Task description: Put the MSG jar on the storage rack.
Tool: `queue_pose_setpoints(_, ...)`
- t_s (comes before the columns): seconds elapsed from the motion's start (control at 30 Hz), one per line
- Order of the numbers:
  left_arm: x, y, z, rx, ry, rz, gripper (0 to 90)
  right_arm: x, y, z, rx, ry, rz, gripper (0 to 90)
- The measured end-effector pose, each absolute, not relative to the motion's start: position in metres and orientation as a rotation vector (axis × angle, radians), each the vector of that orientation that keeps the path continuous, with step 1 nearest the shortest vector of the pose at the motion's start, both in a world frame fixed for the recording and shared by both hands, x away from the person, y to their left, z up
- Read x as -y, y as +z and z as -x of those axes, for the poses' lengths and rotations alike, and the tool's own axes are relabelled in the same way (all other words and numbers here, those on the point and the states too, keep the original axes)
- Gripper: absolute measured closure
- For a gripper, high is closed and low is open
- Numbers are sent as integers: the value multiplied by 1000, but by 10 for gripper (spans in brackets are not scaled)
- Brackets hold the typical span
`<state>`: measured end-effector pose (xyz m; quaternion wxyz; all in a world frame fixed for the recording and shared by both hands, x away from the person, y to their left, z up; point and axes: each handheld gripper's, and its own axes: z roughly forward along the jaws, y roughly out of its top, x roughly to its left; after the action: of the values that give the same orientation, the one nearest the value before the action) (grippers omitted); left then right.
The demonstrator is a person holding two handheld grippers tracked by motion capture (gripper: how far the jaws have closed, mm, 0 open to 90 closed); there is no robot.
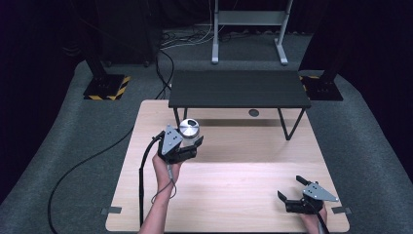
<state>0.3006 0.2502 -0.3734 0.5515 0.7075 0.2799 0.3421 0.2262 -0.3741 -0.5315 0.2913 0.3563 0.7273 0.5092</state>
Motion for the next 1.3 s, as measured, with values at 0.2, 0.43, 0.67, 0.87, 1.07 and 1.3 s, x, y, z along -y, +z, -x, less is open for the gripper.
queue_pose_setpoints(0.2,-252,-355,-313,-661,833,-1681,313,374,-531,-226,-1939,1356,-950,0)
queue_pose_setpoints(0.43,-254,-337,-331,-665,846,-1688,313,374,-531,-226,-1941,1353,-947,0)
queue_pose_setpoints(0.67,-254,-315,-350,-676,872,-1696,313,374,-531,-226,-1941,1352,-946,0)
queue_pose_setpoints(0.87,-258,-302,-367,-709,879,-1679,313,374,-531,-226,-1940,1351,-945,0)
queue_pose_setpoints(1.07,-264,-291,-387,-767,880,-1676,313,374,-531,-226,-1941,1351,-944,0)
queue_pose_setpoints(1.3,-271,-288,-413,-846,853,-1681,313,374,-531,-226,-1941,1351,-943,0)
